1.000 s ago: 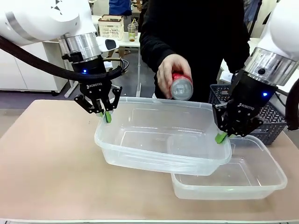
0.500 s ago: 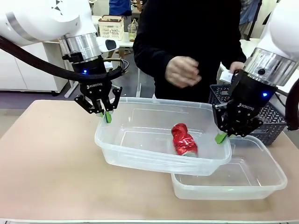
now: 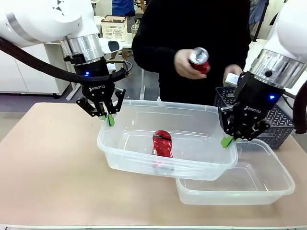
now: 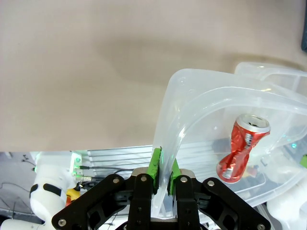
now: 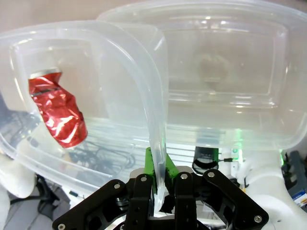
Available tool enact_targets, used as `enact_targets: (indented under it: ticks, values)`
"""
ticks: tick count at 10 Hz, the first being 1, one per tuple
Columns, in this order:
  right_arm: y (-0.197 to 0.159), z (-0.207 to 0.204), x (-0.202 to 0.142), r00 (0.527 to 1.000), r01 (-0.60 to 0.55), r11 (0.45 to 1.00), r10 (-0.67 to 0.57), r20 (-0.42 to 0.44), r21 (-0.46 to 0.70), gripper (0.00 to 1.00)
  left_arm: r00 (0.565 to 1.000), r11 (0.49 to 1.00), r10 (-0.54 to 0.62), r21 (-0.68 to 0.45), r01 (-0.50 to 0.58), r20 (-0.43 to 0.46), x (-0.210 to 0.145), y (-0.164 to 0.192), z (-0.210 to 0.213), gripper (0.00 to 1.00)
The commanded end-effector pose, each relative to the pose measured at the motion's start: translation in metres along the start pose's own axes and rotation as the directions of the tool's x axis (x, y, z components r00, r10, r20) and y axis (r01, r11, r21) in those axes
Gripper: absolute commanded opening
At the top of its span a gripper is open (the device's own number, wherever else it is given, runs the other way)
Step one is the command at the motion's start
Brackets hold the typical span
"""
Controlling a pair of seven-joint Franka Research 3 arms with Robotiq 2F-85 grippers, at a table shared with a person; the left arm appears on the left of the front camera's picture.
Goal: Sort the waste into each basket.
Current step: Offer the picked Organizing box to the human.
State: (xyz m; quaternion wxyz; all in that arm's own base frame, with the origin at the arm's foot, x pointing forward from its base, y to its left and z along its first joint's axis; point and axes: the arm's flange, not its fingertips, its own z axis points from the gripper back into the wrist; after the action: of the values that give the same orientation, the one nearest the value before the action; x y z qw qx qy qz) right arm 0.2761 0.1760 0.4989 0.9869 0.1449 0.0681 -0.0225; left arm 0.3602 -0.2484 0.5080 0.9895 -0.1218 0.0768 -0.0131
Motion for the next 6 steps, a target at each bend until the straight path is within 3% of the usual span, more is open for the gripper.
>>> enact_targets:
  ticks: [1,6]
  values:
    - [0.0001,0.0052,-0.0027,1.000,-0.013,1.000,0.013,0.004,0.020,0.06,1.000,1.000,0.008,0.002,-0.009,0.006,0.0016,0.0017,0.0007,0.07]
    - [0.0001,0.0052,-0.0027,1.000,-0.013,1.000,0.013,0.004,0.020,0.06,1.000,1.000,0.008,0.002,-0.009,0.006,0.0016,0.0017,0.0007,0.07]
